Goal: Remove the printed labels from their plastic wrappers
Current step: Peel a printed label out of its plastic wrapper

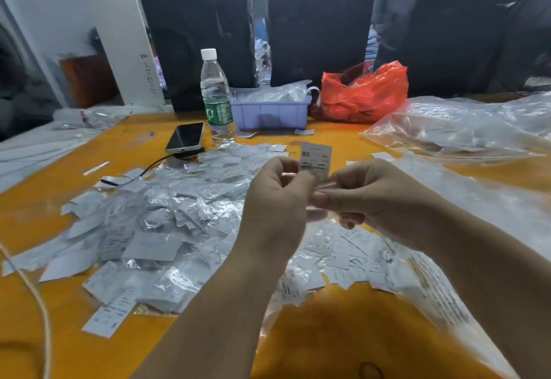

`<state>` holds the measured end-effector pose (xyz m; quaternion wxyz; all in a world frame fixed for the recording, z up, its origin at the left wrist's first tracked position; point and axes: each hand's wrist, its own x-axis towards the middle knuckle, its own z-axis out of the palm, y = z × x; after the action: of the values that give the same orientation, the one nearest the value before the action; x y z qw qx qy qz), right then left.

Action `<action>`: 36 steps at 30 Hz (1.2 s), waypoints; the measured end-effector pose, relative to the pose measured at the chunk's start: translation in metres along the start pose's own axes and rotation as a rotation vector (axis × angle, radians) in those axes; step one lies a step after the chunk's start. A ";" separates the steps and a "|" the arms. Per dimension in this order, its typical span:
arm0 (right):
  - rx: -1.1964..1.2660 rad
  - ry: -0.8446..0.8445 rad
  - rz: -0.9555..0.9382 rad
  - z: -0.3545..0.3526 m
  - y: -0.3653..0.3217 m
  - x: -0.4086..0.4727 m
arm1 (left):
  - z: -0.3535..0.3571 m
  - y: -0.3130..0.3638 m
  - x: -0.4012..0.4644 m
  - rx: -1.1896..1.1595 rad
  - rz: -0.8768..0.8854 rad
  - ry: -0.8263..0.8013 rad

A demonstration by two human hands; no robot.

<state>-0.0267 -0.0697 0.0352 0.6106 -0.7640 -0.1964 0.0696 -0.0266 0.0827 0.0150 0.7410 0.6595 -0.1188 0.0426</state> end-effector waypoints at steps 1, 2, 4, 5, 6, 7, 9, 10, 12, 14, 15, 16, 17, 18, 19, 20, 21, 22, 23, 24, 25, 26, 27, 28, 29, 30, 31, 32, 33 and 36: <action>0.040 0.005 0.014 -0.001 0.004 0.001 | 0.000 -0.001 0.000 0.039 0.015 -0.005; 0.063 0.017 0.022 -0.003 0.008 0.001 | 0.000 -0.002 0.000 0.077 0.032 -0.006; 0.110 0.069 0.032 -0.008 0.014 0.001 | 0.002 -0.005 0.000 0.150 0.054 -0.004; 0.138 0.095 0.040 -0.009 0.016 0.001 | 0.002 -0.007 0.000 0.188 0.060 -0.001; 0.159 0.107 0.050 -0.010 0.019 0.001 | 0.003 -0.008 0.000 0.229 0.063 0.000; 0.169 0.106 0.065 -0.009 0.021 0.001 | 0.003 -0.009 0.001 0.271 0.067 -0.001; 0.170 0.084 0.089 -0.007 0.023 0.000 | 0.003 -0.012 0.002 0.328 0.070 -0.007; 0.174 0.070 0.088 -0.006 0.024 0.000 | 0.003 -0.012 0.002 0.339 0.069 -0.006; 0.191 0.055 0.069 -0.006 0.024 0.000 | 0.000 -0.014 0.004 0.345 0.054 0.001; 0.209 0.055 0.054 -0.006 0.024 0.000 | -0.002 -0.014 0.004 0.345 0.048 0.004; 0.221 0.062 0.057 -0.006 0.024 0.000 | -0.003 -0.014 0.005 0.345 0.052 0.004; 0.232 0.066 0.063 -0.007 0.025 0.001 | -0.004 -0.014 0.005 0.347 0.058 0.005; 0.241 0.066 0.068 -0.007 0.025 0.001 | -0.004 -0.014 0.006 0.348 0.063 0.005; 0.250 0.069 0.074 -0.008 0.025 0.001 | -0.005 -0.013 0.006 0.347 0.067 0.005; 0.258 0.075 0.079 -0.008 0.025 0.001 | -0.005 -0.013 0.006 0.345 0.072 0.007; 0.263 0.082 0.091 -0.008 0.026 0.001 | -0.005 -0.013 0.006 0.343 0.077 0.012; 0.263 0.078 0.111 -0.009 0.026 0.000 | -0.005 -0.013 0.006 0.342 0.081 0.020; 0.253 0.054 0.134 -0.010 0.026 0.000 | -0.005 -0.013 0.006 0.340 0.087 0.033; 0.229 0.003 0.156 -0.010 0.025 -0.001 | -0.005 -0.012 0.006 0.341 0.095 0.051; 0.193 -0.055 0.176 -0.009 0.024 -0.003 | -0.004 -0.012 0.004 0.348 0.108 0.073; 0.157 -0.093 0.186 -0.008 0.024 -0.004 | -0.003 -0.012 0.004 0.362 0.128 0.093; 0.133 -0.096 0.187 -0.006 0.024 -0.005 | -0.002 -0.011 0.003 0.377 0.151 0.106; 0.126 -0.069 0.174 -0.005 0.025 -0.005 | -0.001 -0.011 0.003 0.393 0.170 0.110; 0.139 -0.020 0.154 -0.005 0.025 -0.005 | 0.001 -0.011 0.002 0.407 0.179 0.106; 0.176 0.045 0.136 -0.005 0.025 -0.004 | 0.002 -0.011 0.000 0.415 0.178 0.094; 0.231 0.116 0.126 -0.005 0.025 -0.004 | 0.004 -0.010 -0.001 0.416 0.169 0.075; 0.292 0.177 0.118 -0.007 0.024 -0.004 | 0.005 -0.010 -0.002 0.414 0.152 0.050; 0.335 0.226 0.112 -0.007 0.023 -0.004 | 0.007 -0.010 -0.003 0.413 0.130 0.023; 0.359 0.254 0.104 -0.008 0.023 -0.004 | 0.008 -0.010 -0.004 0.416 0.107 -0.002; 0.380 0.292 0.090 -0.008 0.025 -0.003 | 0.011 -0.011 -0.005 0.451 0.063 -0.065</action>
<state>-0.0215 -0.0827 0.0130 0.7615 -0.6454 -0.0554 0.0212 -0.0302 0.0713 0.0044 0.5690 0.8054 -0.1507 0.0699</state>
